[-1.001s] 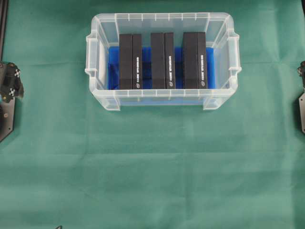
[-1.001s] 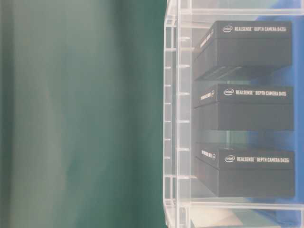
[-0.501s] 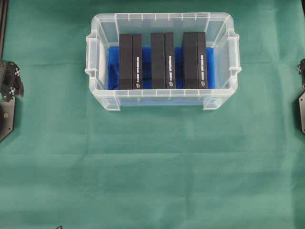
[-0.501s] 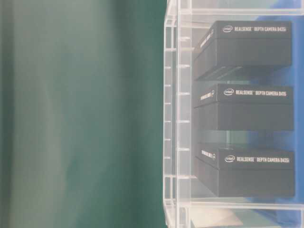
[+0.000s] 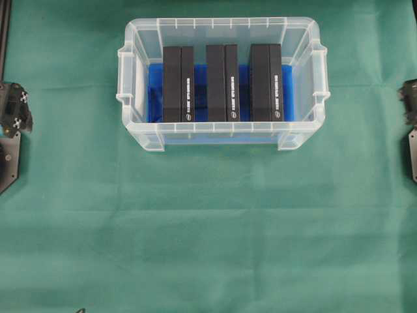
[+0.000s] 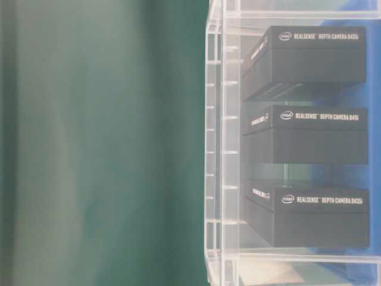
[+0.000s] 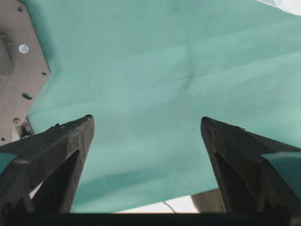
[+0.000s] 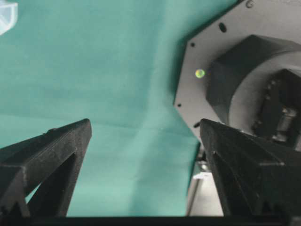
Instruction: Take out the box from the case.
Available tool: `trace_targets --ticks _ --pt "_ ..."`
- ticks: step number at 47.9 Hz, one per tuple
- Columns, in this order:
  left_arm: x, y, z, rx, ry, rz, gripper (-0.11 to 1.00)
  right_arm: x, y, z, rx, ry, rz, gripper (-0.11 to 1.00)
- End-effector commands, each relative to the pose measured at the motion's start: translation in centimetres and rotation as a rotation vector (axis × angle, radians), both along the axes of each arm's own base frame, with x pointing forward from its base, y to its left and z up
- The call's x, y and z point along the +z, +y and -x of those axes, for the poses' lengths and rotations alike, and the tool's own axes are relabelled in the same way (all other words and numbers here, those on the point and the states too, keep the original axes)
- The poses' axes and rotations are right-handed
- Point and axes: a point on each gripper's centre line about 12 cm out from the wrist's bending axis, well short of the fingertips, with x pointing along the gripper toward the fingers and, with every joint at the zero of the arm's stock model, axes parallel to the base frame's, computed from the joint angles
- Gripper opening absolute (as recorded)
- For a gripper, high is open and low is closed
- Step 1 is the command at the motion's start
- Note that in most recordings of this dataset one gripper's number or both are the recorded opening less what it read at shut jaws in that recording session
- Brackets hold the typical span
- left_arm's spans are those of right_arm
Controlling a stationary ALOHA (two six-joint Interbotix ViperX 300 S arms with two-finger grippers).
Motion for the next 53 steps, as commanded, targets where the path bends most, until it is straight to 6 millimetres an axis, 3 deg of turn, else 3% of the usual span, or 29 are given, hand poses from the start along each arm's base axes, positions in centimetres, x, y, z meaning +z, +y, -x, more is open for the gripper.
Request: trace_targets --ticks 1,14,53 --pt "0.4 0.2 -0.1 0.01 -0.012 -0.003 0.94 0.5 -0.2 -0.7 -0.005 -0.035 0.004 0.95" --pt "0.4 0.7 0.0 0.031 -0.012 -0.003 0.94 0.1 -1.1 -2.8 -0.074 -0.061 0.005 0.95" --pt "0.3 1.3 0.6 0.015 0.013 -0.018 0.94 -0.6 -3.1 -14.6 -0.085 -0.154 0.01 0.95"
